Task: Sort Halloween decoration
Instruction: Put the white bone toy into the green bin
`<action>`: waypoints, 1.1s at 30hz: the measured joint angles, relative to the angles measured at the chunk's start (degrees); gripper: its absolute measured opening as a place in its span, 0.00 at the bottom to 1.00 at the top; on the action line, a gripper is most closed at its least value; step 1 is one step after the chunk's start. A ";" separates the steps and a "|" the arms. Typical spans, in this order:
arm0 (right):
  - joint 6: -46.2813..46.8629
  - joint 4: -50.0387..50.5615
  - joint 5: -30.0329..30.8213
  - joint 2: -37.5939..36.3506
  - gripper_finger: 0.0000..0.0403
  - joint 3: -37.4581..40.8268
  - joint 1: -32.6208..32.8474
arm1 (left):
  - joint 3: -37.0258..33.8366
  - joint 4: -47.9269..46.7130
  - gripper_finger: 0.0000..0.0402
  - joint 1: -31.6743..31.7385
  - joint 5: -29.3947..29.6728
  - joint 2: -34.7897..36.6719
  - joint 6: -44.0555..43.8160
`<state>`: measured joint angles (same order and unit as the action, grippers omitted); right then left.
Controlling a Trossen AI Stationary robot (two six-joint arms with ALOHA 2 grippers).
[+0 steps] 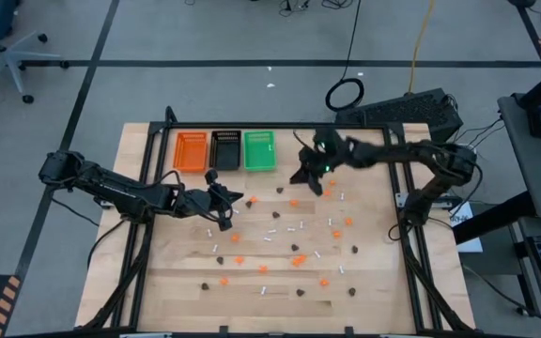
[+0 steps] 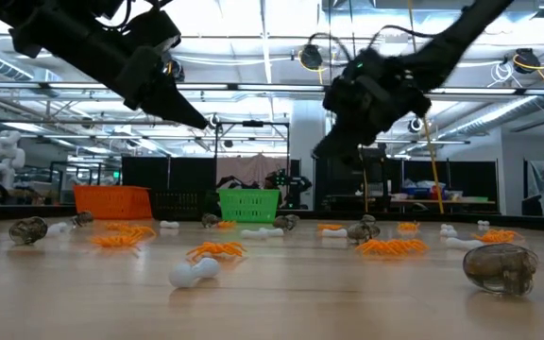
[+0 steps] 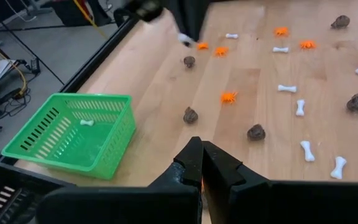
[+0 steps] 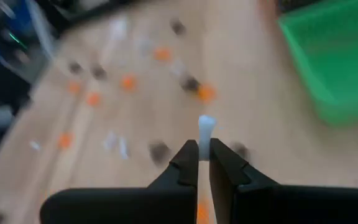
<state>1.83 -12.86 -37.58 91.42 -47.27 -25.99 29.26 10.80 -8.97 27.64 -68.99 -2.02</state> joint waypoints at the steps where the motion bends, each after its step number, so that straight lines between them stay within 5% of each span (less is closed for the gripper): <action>1: 2.59 -7.58 0.00 0.02 0.00 2.56 1.18 | 0.00 0.66 0.03 0.00 0.00 0.00 0.66; 5: 9.39 -33.16 6.99 0.31 0.00 8.92 5.26 | 0.00 2.62 0.03 0.00 0.00 0.02 1.00; 11: 7.87 -48.21 19.59 1.31 0.00 11.02 11.34 | 0.00 3.22 0.03 0.00 -0.01 0.02 0.93; 22: -0.97 -52.72 25.61 1.33 0.00 11.02 17.91 | 0.00 3.83 0.03 -0.07 -2.14 0.02 0.88; 33: -28.72 -52.07 25.31 0.87 0.00 10.52 19.01 | 0.00 3.74 0.03 -0.07 -2.14 0.02 0.87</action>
<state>-26.89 -64.94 -12.27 92.29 -36.75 -6.98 29.26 14.55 -9.04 25.50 -68.97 -1.15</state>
